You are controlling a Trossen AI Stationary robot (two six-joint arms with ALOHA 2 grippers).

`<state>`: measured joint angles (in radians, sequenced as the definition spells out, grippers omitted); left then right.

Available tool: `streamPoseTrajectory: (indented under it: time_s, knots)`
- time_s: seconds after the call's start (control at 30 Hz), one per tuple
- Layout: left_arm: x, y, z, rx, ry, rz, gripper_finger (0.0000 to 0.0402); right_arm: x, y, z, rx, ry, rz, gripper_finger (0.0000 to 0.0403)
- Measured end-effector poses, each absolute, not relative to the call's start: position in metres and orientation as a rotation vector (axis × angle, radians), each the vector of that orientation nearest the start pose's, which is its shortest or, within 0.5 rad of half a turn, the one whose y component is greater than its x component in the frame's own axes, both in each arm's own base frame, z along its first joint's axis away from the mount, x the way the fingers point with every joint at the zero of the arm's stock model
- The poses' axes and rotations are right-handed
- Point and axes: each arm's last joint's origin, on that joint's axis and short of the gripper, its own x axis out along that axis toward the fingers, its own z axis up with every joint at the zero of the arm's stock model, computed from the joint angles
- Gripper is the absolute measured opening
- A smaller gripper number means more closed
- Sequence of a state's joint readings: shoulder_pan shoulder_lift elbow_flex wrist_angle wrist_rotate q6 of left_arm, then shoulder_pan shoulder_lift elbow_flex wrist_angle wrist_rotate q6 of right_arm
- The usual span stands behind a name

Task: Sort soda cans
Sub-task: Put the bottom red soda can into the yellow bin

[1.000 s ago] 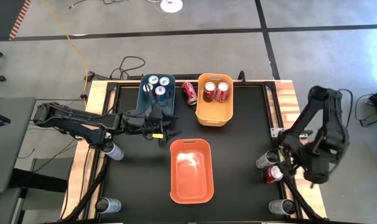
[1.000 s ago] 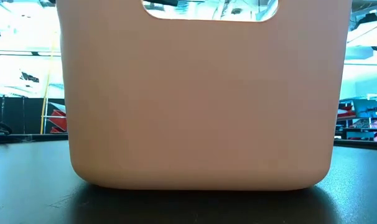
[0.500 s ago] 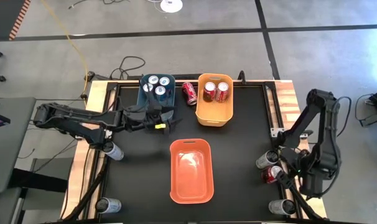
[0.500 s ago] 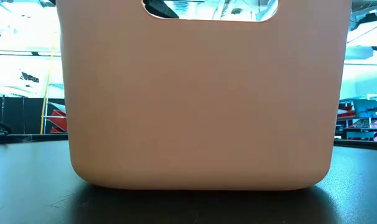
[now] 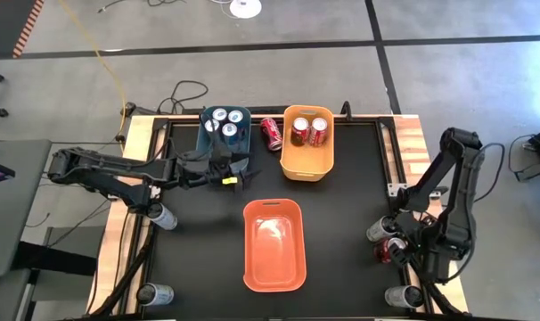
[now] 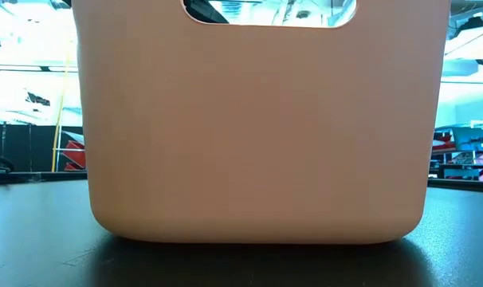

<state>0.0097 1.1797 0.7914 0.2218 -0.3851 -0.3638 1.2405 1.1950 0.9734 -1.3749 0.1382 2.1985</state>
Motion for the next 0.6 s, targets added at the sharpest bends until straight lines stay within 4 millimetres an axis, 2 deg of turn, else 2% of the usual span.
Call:
streamPoseTrajectory:
  time_s: [0.3, 0.6]
  knots:
    - [0.262, 0.012, 0.294, -0.37, 0.087, 0.405, 0.0338, 0.063, 0.171, 0.25, 0.805, 1.273, -0.66, 0.0387]
    - [0.262, 0.012, 0.294, -0.369, 0.088, 0.404, 0.0338, 0.059, 0.16, 0.253, 0.791, 1.265, -0.743, 0.0387]
